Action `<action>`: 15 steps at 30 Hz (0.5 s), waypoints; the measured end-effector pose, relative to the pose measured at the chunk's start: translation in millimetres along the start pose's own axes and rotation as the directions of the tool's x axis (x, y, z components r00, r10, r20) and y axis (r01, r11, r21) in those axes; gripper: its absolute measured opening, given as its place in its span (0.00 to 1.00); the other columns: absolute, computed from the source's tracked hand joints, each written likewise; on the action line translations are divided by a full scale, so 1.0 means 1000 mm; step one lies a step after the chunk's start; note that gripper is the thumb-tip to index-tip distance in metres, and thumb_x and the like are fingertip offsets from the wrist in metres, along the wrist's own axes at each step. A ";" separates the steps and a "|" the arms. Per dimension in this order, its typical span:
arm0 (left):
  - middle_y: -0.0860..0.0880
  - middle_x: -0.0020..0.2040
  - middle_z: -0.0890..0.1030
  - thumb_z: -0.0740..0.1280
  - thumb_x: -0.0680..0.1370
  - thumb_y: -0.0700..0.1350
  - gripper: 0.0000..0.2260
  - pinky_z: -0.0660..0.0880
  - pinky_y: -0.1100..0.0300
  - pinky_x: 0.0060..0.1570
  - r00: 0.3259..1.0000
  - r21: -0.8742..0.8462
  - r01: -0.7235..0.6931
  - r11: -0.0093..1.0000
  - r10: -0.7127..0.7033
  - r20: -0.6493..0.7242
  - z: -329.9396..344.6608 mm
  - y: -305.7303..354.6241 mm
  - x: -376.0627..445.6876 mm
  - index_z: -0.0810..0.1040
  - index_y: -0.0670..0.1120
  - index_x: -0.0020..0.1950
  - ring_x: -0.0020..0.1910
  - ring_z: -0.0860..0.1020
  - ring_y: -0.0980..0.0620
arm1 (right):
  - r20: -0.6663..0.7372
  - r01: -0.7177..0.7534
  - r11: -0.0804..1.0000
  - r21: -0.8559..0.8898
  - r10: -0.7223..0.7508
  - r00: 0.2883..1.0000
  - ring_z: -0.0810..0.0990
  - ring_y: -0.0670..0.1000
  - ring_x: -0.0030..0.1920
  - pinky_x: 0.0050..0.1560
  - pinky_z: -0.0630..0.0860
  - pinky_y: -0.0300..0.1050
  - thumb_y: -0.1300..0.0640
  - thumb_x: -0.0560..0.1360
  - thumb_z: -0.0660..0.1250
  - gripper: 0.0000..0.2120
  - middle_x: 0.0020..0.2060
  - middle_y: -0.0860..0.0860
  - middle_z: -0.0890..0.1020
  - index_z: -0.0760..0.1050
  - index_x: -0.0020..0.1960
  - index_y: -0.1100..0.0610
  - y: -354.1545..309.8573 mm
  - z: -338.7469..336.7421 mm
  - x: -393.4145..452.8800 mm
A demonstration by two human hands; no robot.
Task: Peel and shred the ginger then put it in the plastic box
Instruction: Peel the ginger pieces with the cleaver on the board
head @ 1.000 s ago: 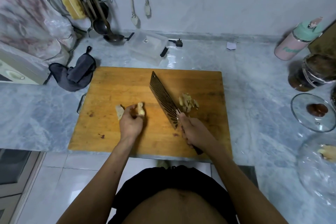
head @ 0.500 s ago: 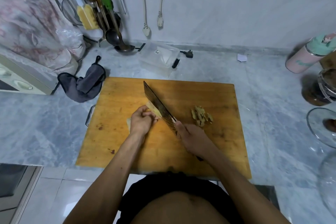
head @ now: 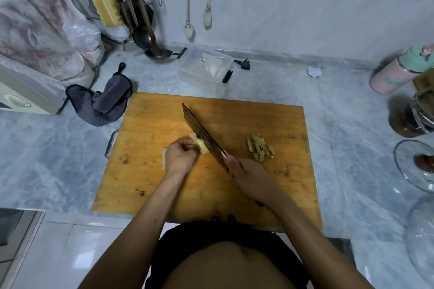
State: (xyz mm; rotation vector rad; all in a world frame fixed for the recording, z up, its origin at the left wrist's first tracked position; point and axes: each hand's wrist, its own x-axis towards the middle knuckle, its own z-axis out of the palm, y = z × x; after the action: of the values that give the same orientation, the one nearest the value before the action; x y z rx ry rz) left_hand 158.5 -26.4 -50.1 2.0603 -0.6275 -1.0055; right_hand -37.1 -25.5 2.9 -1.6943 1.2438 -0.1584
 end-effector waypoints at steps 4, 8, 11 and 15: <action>0.48 0.43 0.80 0.72 0.75 0.39 0.12 0.66 0.73 0.41 0.990 0.090 -0.136 0.987 0.139 -0.020 0.004 0.004 -0.007 0.79 0.43 0.58 0.43 0.76 0.53 | -0.020 0.020 1.000 -0.004 -0.021 1.000 0.70 0.50 0.29 0.33 0.64 0.46 0.30 0.76 0.46 0.41 0.29 0.53 0.71 0.73 0.40 0.69 0.004 -0.002 0.000; 0.43 0.58 0.77 0.71 0.74 0.37 0.19 0.68 0.68 0.55 0.912 0.308 -0.397 0.865 0.410 0.025 0.006 -0.006 -0.012 0.78 0.44 0.65 0.55 0.77 0.46 | -0.039 0.012 1.000 -0.003 -0.012 0.999 0.69 0.47 0.27 0.31 0.65 0.44 0.31 0.77 0.47 0.33 0.28 0.51 0.71 0.71 0.37 0.59 0.006 -0.006 -0.004; 0.42 0.66 0.75 0.66 0.77 0.37 0.13 0.70 0.62 0.61 0.846 0.424 -0.516 0.744 0.520 0.118 0.004 -0.015 -0.011 0.81 0.42 0.61 0.61 0.76 0.43 | -0.057 0.024 0.999 0.030 -0.022 0.998 0.68 0.47 0.27 0.32 0.65 0.45 0.31 0.77 0.47 0.32 0.28 0.50 0.70 0.70 0.36 0.57 0.006 -0.007 -0.007; 0.45 0.71 0.73 0.66 0.79 0.45 0.14 0.74 0.53 0.61 0.758 0.501 -0.623 0.600 0.620 0.201 0.001 -0.031 -0.010 0.81 0.40 0.61 0.69 0.72 0.45 | -0.041 0.001 0.997 0.072 0.002 0.999 0.71 0.49 0.29 0.35 0.68 0.46 0.34 0.80 0.49 0.29 0.29 0.51 0.73 0.70 0.36 0.56 0.003 -0.004 -0.011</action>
State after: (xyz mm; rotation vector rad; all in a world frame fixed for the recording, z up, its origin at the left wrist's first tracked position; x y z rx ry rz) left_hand 154.7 -1.8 -70.6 2.0166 -1.6669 -0.4229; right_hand -46.0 -19.6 7.3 -1.6356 1.2544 -0.2365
